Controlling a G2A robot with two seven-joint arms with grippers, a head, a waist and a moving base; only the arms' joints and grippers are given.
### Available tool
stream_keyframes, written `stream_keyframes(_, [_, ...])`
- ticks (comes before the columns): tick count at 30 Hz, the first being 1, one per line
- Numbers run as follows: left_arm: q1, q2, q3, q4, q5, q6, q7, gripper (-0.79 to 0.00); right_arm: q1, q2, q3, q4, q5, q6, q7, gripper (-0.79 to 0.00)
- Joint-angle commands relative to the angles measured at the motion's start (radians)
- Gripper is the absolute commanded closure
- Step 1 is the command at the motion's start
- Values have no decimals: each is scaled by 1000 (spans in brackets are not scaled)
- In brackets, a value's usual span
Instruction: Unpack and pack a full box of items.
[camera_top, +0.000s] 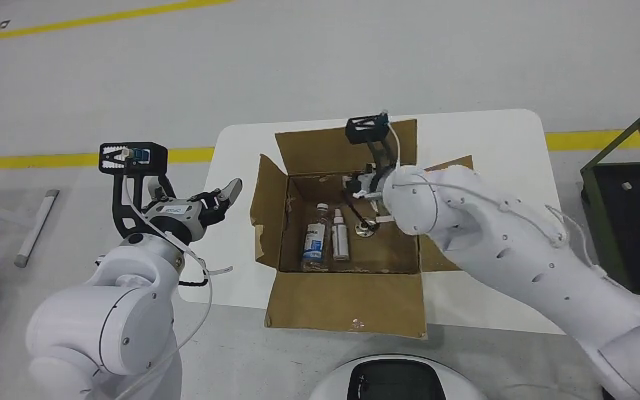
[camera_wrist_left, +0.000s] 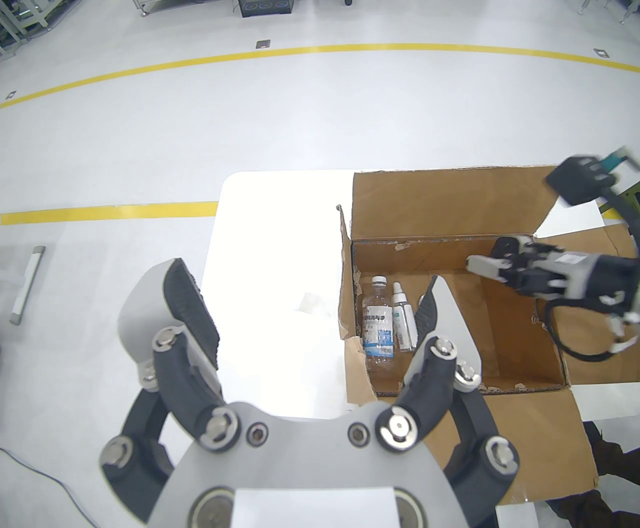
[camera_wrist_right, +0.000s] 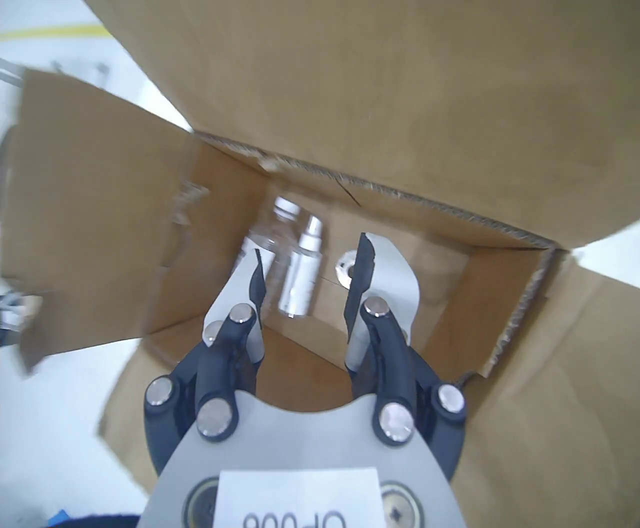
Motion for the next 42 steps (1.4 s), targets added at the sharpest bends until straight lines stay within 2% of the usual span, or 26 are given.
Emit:
stream_keyframes(1, [0, 0, 0, 0, 0, 0, 0, -785, -110, 31, 186, -128, 35, -15, -24, -613])
stream_keyframes(2, [0, 0, 0, 0, 0, 0, 0, -785, -164, 43, 265, -176, 69, -32, -30, -637])
stream_keyframes(4, [0, 0, 0, 0, 0, 0, 0, -785, -270, 62, 432, -258, 141, -64, -56, -625])
stream_keyframes(7, [0, 0, 0, 0, 0, 0, 0, -785, -424, 75, 649, -305, 308, -160, -87, -751])
stream_keyframes(8, [0, 0, 0, 0, 0, 0, 0, -785, -474, 76, 703, -302, 375, -204, -93, -748])
stream_keyframes(10, [0, 0, 0, 0, 0, 0, 0, -785, -567, 76, 808, -269, 509, -290, -119, -693])
stream_keyframes(11, [0, 0, 0, 0, 0, 0, 0, -785, -607, 76, 849, -254, 563, -339, -124, -677])
stream_keyframes(15, [0, 0, 0, 0, 0, 0, 0, -785, -745, 73, 959, -187, 757, -494, -110, -779])
stream_keyframes(18, [0, 0, 0, 0, 0, 0, 0, -785, -812, 71, 984, -143, 847, -561, -106, -779])
stream_keyframes(21, [0, 0, 0, 0, 0, 0, 0, -785, -849, 70, 966, -103, 858, -591, -107, -714])
stream_keyframes(23, [0, 0, 0, 0, 0, 0, 0, -785, -849, 68, 936, -81, 884, -613, -110, -653])
stream_keyframes(24, [0, 0, 0, 0, 0, 0, 0, -785, -848, 66, 919, -64, 904, -632, -109, -597])
stream_keyframes(27, [0, 0, 0, 0, 0, 0, 0, -785, -826, 66, 856, -10, 886, -632, -89, -320])
stream_keyframes(29, [0, 0, 0, 0, 0, 0, 0, -785, -804, 65, 821, 16, 879, -640, -85, -231])
stream_keyframes(30, [0, 0, 0, 0, 0, 0, 0, -785, -796, 65, 808, 27, 873, -645, -82, -120])
stream_keyframes(32, [0, 0, 0, 0, 0, 0, 0, -785, -784, 66, 790, 49, 871, -657, -80, 0])
stream_keyframes(36, [0, 0, 0, 0, 0, 0, 0, -785, -780, 68, 789, 71, 878, -677, -89, 0])
stream_keyframes(42, [0, 0, 0, 0, 0, 0, 0, -785, -813, 78, 850, 52, 898, -693, -97, 0])
